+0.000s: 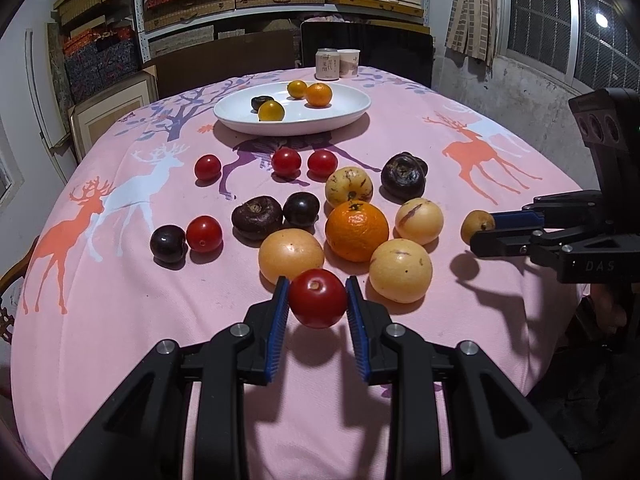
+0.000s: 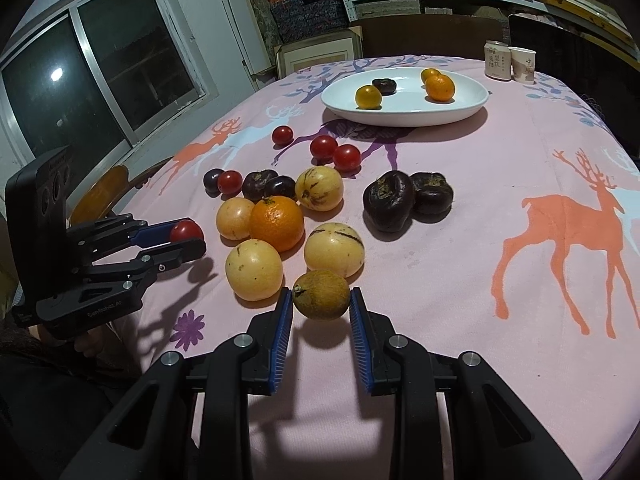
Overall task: Organize fruits
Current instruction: 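Carry both tomatoes to the white plate and open both grippers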
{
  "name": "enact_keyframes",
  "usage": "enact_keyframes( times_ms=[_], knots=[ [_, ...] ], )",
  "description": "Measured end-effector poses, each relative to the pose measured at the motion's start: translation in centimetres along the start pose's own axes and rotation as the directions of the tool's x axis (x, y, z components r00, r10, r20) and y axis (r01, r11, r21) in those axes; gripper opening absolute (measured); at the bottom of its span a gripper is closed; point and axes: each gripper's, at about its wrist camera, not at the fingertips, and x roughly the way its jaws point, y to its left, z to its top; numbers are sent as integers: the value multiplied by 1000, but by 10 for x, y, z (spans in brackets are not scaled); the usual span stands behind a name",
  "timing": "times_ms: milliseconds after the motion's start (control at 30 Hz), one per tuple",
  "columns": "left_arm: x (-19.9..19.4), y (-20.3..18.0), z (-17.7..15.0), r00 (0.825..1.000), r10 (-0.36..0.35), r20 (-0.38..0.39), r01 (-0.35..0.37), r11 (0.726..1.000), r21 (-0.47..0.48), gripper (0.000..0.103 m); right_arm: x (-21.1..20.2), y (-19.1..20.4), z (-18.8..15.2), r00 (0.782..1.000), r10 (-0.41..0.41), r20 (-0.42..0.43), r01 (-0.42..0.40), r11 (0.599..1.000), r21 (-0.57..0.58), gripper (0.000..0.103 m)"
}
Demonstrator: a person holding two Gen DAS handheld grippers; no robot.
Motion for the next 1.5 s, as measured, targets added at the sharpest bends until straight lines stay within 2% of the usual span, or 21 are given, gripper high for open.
enact_keyframes(
  times_ms=[133, 267, 400, 567, 700, 800, 867, 1000, 1100, 1167, 1233, 1433, 1467, 1500],
  knots=[
    [-7, 4, 12, 1000, -3, 17, 3, 1000, -2, 28, -14, -8, 10, 999, 11, 30, -12, 1000, 20, 29],
    [-12, 7, 39, 999, -9, 41, 9, 1000, 9, 28, -31, -18, 34, 997, 0, 72, -2, 1000, 24, 29],
    [-7, 17, 86, 997, -7, 77, 5, 1000, 22, 28, -44, -32, 72, 993, -11, 116, 8, 1000, 29, 29],
    [25, 46, 153, 996, 1, 85, -1, 1000, -2, 28, -37, -52, 128, 990, -8, 141, 2, 999, 43, 29],
    [77, 70, 200, 998, 28, 49, -27, 999, -27, 28, -2, -71, 176, 992, -12, 125, 5, 998, 56, 29],
    [126, 87, 225, 999, 43, 3, -42, 998, -47, 28, 40, -86, 202, 995, -36, 92, 30, 997, 66, 29],
    [160, 96, 235, 998, 35, -45, -38, 997, -66, 28, 69, -96, 213, 997, -55, 59, 50, 996, 78, 29],
    [213, 97, 239, 991, 48, -123, -54, 998, -45, 28, 123, -110, 225, 996, -85, -6, 85, 993, 80, 29],
    [233, 103, 238, 988, 49, -148, -58, 997, -59, 28, 146, -114, 229, 994, -104, -25, 106, 992, 70, 30],
    [235, 108, 239, 989, 45, -142, -55, 996, -70, 32, 153, -113, 232, 993, -115, -21, 116, 992, 59, 34],
    [229, 113, 240, 992, 40, -123, -52, 994, -100, 54, 151, -112, 233, 992, -125, -8, 126, 990, 58, 42],
    [169, 113, 235, 999, 22, -31, -26, 991, -133, 57, 105, -104, 218, 992, -112, 62, 107, 991, 78, 42],
    [155, 110, 230, 999, 26, -19, -28, 992, -121, 60, 93, -102, 210, 992, -106, 69, 100, 991, 86, 42],
    [143, 106, 225, 999, 33, -8, -34, 993, -109, 69, 84, -100, 202, 992, -103, 73, 96, 991, 94, 43]
  ],
)
